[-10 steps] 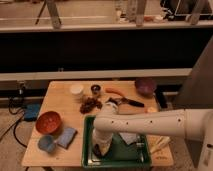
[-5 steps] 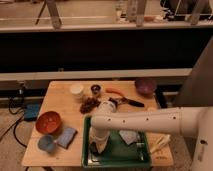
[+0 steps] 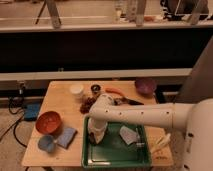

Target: Wipe tray with eraser

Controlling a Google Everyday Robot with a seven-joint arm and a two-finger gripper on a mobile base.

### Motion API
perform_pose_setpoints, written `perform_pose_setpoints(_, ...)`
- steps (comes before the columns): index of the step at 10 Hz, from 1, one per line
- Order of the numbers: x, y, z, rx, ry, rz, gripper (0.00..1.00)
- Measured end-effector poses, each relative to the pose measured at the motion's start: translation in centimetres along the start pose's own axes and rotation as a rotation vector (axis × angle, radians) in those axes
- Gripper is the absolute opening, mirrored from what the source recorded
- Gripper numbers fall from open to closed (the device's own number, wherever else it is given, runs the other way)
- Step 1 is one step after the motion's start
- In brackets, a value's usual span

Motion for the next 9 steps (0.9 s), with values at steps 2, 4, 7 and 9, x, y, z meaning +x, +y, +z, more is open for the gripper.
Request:
perform_pose_setpoints(2,2.2,0.0,-0.7,0.022,0.013,0.060,0.00)
perform_pose_setpoints(4,4.7,1.6,-1.7,0.032,0.032,0.122,0.00)
perform_pose_setpoints(7,5.9,4.0,-2.3,0.021,0.045,0.176,0.00)
perform_pose_setpoints(9,5.5,5.9,-2.9,0.007,0.047,0.186,0.00)
